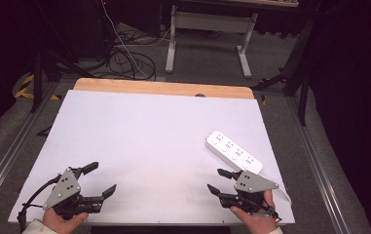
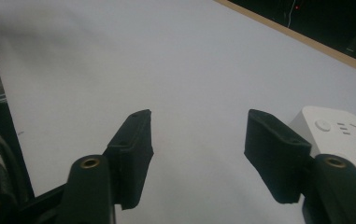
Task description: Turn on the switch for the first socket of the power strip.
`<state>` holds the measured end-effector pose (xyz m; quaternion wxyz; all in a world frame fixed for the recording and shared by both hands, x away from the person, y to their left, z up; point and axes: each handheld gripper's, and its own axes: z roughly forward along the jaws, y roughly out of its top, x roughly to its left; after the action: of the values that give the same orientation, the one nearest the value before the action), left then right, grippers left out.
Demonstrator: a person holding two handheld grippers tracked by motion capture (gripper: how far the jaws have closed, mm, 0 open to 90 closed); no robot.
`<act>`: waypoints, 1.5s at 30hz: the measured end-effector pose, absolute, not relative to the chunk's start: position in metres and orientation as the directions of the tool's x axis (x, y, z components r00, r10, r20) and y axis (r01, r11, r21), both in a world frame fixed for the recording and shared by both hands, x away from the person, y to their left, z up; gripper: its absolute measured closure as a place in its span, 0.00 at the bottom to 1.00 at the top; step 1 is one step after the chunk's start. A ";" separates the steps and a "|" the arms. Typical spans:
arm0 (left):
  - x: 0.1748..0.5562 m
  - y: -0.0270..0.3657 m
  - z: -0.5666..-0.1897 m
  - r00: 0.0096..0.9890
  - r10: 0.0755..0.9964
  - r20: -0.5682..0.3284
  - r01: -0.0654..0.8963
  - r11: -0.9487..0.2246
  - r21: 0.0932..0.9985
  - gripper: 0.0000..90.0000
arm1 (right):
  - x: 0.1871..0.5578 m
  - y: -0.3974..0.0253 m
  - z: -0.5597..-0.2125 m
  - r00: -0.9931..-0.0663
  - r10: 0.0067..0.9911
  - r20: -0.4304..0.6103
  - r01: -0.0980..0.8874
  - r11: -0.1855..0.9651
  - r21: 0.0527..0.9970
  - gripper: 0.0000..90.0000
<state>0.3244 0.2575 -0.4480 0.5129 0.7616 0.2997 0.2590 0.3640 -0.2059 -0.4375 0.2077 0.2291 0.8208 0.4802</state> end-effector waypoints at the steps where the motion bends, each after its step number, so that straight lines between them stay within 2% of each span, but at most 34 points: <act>1: 0.325 0.257 -0.448 0.687 0.722 0.087 0.191 -0.294 0.936 0.16 | 0.364 -0.206 -0.437 -0.809 0.576 -0.121 0.177 0.434 0.883 0.48; 5: 0.324 0.257 -0.448 0.687 0.721 0.085 0.194 -0.296 0.935 0.17 | 0.368 -0.209 -0.429 -0.809 0.579 -0.106 0.191 0.428 0.883 0.53; 12: 0.325 0.257 -0.448 0.686 0.723 0.086 0.195 -0.296 0.935 0.17 | 0.373 -0.211 -0.419 -0.805 0.585 -0.105 0.196 0.428 0.882 0.55; 33: 0.325 0.257 -0.448 0.681 0.726 0.092 0.189 -0.296 0.936 0.19 | 0.388 -0.216 -0.399 -0.794 0.596 -0.123 0.182 0.425 0.887 0.57; 36: 0.325 0.257 -0.448 0.682 0.726 0.089 0.193 -0.296 0.936 0.19 | 0.388 -0.217 -0.399 -0.793 0.596 -0.124 0.183 0.428 0.885 0.61; 40: 0.325 0.257 -0.448 0.680 0.727 0.091 0.193 -0.297 0.935 0.19 | 0.393 -0.225 -0.394 -0.764 0.629 -0.141 0.202 0.441 0.875 0.81; 41: 0.325 0.257 -0.448 0.680 0.727 0.090 0.193 -0.297 0.935 0.19 | 0.393 -0.225 -0.394 -0.764 0.629 -0.141 0.202 0.441 0.875 0.81; 42: 0.325 0.257 -0.448 0.680 0.728 0.091 0.193 -0.297 0.935 0.19 | 0.395 -0.228 -0.393 -0.762 0.633 -0.135 0.218 0.447 0.868 0.92; 43: 0.325 0.257 -0.448 0.680 0.727 0.091 0.193 -0.298 0.935 0.19 | 0.395 -0.228 -0.393 -0.762 0.633 -0.135 0.218 0.447 0.868 0.92; 44: 0.325 0.257 -0.448 0.680 0.727 0.093 0.193 -0.299 0.935 0.19 | 0.397 -0.231 -0.392 -0.753 0.643 -0.140 0.236 0.462 0.855 1.00; 45: 0.325 0.256 -0.448 0.681 0.727 0.095 0.191 -0.301 0.934 0.19 | 0.397 -0.231 -0.392 -0.753 0.643 -0.140 0.236 0.462 0.855 1.00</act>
<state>0.3248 0.2565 -0.4479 0.5087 0.7625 0.3009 0.2630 0.3972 -0.2311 -0.3918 0.2289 0.2667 0.8238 0.4447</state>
